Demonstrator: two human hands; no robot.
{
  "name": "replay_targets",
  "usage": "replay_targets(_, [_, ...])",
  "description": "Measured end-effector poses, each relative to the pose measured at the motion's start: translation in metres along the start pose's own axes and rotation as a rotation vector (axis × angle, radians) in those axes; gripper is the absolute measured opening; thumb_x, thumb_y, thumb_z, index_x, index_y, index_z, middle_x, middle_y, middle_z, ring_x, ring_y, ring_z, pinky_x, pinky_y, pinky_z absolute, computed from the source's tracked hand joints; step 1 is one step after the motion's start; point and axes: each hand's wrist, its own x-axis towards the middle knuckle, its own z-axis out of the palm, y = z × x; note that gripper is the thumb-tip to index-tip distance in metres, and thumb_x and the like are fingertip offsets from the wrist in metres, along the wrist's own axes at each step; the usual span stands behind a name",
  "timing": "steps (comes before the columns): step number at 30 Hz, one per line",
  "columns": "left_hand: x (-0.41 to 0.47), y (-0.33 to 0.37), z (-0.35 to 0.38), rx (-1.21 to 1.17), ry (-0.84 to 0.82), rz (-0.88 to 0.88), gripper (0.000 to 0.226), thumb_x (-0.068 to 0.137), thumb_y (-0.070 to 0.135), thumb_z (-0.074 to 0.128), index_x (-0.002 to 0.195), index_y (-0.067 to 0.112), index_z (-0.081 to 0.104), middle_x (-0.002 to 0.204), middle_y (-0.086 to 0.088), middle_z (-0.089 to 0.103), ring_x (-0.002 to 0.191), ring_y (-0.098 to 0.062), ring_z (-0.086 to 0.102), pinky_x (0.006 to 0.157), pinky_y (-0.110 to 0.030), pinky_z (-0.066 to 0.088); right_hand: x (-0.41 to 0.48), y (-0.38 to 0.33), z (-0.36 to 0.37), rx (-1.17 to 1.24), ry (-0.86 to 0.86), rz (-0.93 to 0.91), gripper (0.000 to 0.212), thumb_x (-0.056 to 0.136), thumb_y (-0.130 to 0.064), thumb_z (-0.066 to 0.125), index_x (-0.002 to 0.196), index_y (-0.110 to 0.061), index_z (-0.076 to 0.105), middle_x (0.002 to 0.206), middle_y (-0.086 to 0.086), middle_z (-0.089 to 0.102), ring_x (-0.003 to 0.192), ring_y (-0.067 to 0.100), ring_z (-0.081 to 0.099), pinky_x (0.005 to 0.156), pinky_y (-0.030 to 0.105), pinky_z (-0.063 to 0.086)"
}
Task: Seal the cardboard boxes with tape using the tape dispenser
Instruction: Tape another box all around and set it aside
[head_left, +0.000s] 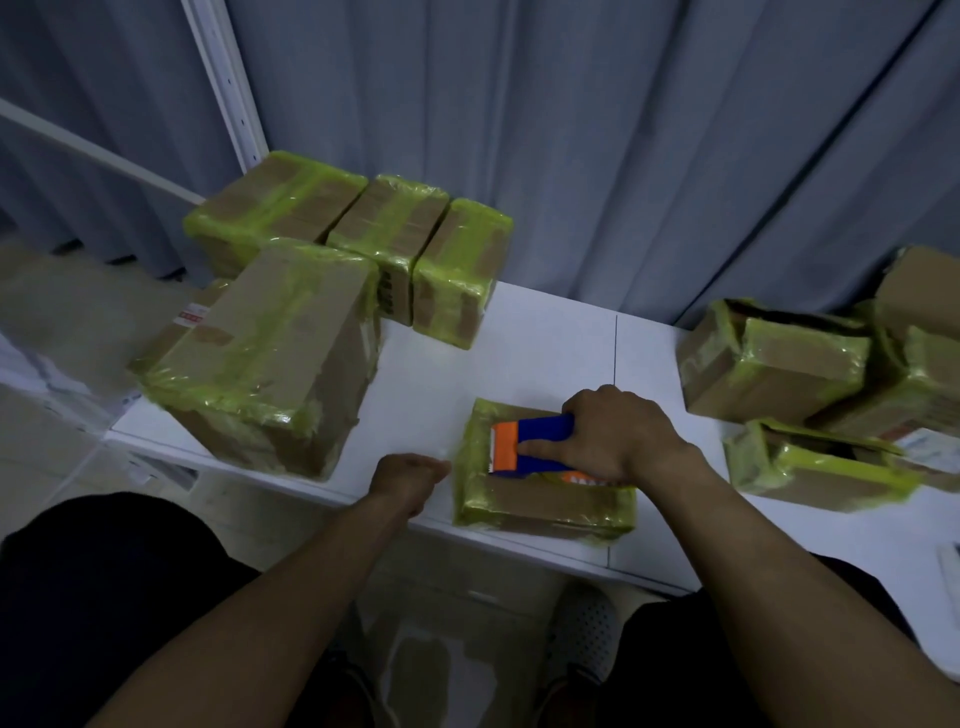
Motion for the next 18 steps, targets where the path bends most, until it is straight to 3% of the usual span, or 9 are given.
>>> replay_targets(4, [0.002, -0.003, 0.006, 0.185, -0.063, 0.033, 0.057, 0.081, 0.034, 0.081, 0.129, 0.007, 0.064, 0.134, -0.007, 0.062, 0.116, -0.024, 0.06, 0.101, -0.034, 0.049, 0.001, -0.003, 0.002, -0.033, -0.006, 0.009, 0.07, 0.071, -0.093, 0.052, 0.087, -0.026, 0.062, 0.08, -0.006, 0.06, 0.075, 0.015, 0.061, 0.066, 0.031, 0.047])
replay_targets(6, [0.001, -0.004, 0.007, 0.268, 0.006, 0.109, 0.055, 0.079, 0.033, 0.083, 0.125, 0.01, 0.067, 0.131, -0.006, 0.064, 0.118, -0.023, 0.06, 0.108, -0.038, 0.045, 0.001, -0.004, 0.002, -0.046, 0.003, 0.012, 0.07, 0.072, -0.093, 0.051, 0.086, -0.025, 0.062, 0.078, -0.006, 0.059, 0.073, 0.015, 0.06, 0.065, 0.031, 0.048])
replay_targets(8, [-0.004, -0.004, 0.009, 0.208, 0.095, 0.203, 0.041, 0.081, 0.029, 0.081, 0.118, 0.014, 0.071, 0.121, -0.002, 0.069, 0.112, -0.02, 0.063, 0.103, -0.035, 0.048, 0.002, -0.006, 0.002, -0.055, 0.008, 0.012, 0.07, 0.072, -0.093, 0.051, 0.085, -0.025, 0.061, 0.077, -0.006, 0.058, 0.071, 0.014, 0.059, 0.066, 0.031, 0.048])
replay_targets(10, [-0.012, -0.002, 0.015, 0.107, 0.079, 0.259, 0.022, 0.093, 0.034, 0.068, 0.104, 0.018, 0.077, 0.105, 0.0, 0.075, 0.103, -0.019, 0.068, 0.091, -0.03, 0.051, 0.002, -0.006, 0.002, -0.059, 0.01, 0.011, 0.071, 0.072, -0.094, 0.049, 0.084, -0.025, 0.06, 0.077, -0.007, 0.057, 0.071, 0.015, 0.058, 0.067, 0.031, 0.049])
replay_targets(13, [-0.025, 0.0, 0.021, 0.175, -0.048, 0.22, 0.049, 0.096, 0.061, 0.047, 0.092, 0.023, 0.079, 0.087, 0.005, 0.075, 0.086, -0.012, 0.068, 0.074, -0.026, 0.05, 0.001, -0.009, 0.002, -0.078, 0.015, 0.008, 0.07, 0.074, -0.094, 0.048, 0.083, -0.025, 0.058, 0.076, -0.007, 0.055, 0.071, 0.016, 0.058, 0.067, 0.031, 0.048])
replay_targets(18, [-0.016, -0.015, 0.017, 0.114, -0.197, 0.209, 0.065, 0.074, 0.085, 0.052, 0.107, 0.034, 0.077, 0.101, 0.01, 0.076, 0.099, -0.011, 0.069, 0.097, -0.039, 0.053, 0.001, -0.012, 0.001, -0.087, 0.012, 0.0, 0.057, 0.082, -0.079, 0.052, 0.08, -0.023, 0.057, 0.076, -0.004, 0.057, 0.067, 0.015, 0.057, 0.062, 0.029, 0.044])
